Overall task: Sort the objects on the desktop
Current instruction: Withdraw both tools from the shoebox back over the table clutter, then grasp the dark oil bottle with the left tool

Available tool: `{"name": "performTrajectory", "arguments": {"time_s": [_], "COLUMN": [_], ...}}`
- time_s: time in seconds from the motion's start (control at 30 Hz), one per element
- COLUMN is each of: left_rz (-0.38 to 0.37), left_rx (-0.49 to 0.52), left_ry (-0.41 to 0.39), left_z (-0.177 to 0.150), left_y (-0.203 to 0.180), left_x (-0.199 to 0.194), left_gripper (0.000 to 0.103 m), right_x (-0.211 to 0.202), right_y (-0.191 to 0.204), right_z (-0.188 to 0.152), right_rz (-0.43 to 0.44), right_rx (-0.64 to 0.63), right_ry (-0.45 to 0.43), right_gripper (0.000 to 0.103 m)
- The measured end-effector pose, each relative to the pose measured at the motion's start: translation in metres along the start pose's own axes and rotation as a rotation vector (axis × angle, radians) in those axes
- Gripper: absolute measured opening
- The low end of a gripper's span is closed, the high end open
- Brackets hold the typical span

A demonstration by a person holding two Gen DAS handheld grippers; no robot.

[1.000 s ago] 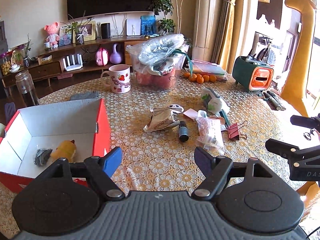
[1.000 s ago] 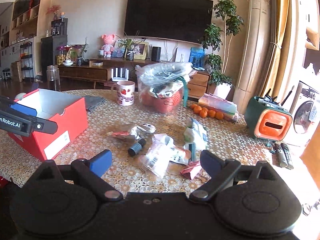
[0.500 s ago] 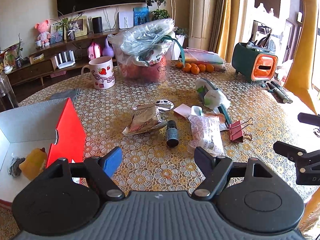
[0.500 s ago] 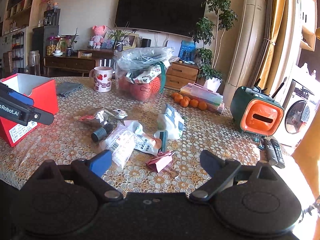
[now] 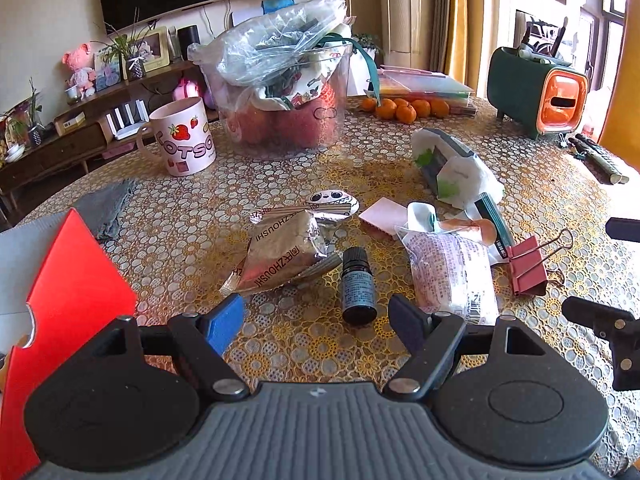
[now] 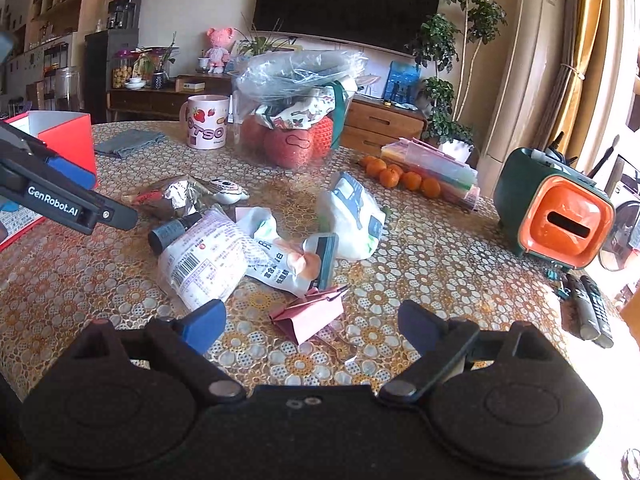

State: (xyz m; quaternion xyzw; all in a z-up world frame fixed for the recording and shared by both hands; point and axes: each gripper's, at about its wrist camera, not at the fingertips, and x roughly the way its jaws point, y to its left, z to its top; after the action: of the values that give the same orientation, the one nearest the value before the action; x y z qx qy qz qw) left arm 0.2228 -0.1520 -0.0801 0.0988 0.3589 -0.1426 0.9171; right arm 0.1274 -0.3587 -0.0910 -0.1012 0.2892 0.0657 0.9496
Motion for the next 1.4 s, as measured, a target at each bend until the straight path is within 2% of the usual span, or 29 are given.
{"name": "performTrajectory", "arguments": {"time_s": [0.3,0.53,0.67,0.7,0.73,0.87,1.0,1.07,1.33,1.37,1.4], "left_rz": [-0.019,-0.019,-0.045,-0.048,-0.05,-0.055,-0.058,-0.07,-0.069,-0.073,-0.078], "left_rx": [0.008,0.02,0.021,0.023,0.025,0.016,0.007,-0.009,0.005,0.005,0.003], "left_ry": [0.025,0.043,0.046,0.045,0.043,0.039,0.034,0.027,0.039,0.038,0.038], "left_z": [0.003,0.001,0.002,0.002,0.002,0.0,0.0,-0.001,0.001,0.001,0.001], "left_y": [-0.001,-0.003,-0.005,-0.006,-0.007,-0.007,-0.008,-0.008,-0.015,-0.016,-0.016], "left_x": [0.035,0.05,0.054,0.054,0.054,0.054,0.05,0.046,0.052,0.052,0.053], "left_gripper": [0.079,0.079,0.079,0.079,0.079,0.079,0.07,0.068,0.059,0.058,0.052], "right_x": [0.04,0.06,0.067,0.068,0.069,0.072,0.072,0.072,0.072,0.071,0.072], "right_y": [-0.01,-0.015,-0.019,-0.02,-0.02,-0.021,-0.022,-0.02,-0.02,-0.02,-0.02], "right_z": [-0.002,-0.005,-0.006,-0.005,-0.005,-0.004,-0.003,-0.002,-0.003,-0.003,-0.003], "right_rz": [0.052,0.084,0.115,0.124,0.133,0.169,0.198,0.203,0.21,0.211,0.211], "right_rx": [-0.029,-0.034,-0.017,-0.012,-0.01,-0.01,0.003,0.0,0.017,0.019,0.022], "right_ry": [0.032,0.066,0.071,0.07,0.072,0.069,0.074,0.075,0.077,0.077,0.078], "right_gripper": [0.092,0.089,0.088,0.085,0.078,0.074,0.067,0.063,0.062,0.062,0.061]}}
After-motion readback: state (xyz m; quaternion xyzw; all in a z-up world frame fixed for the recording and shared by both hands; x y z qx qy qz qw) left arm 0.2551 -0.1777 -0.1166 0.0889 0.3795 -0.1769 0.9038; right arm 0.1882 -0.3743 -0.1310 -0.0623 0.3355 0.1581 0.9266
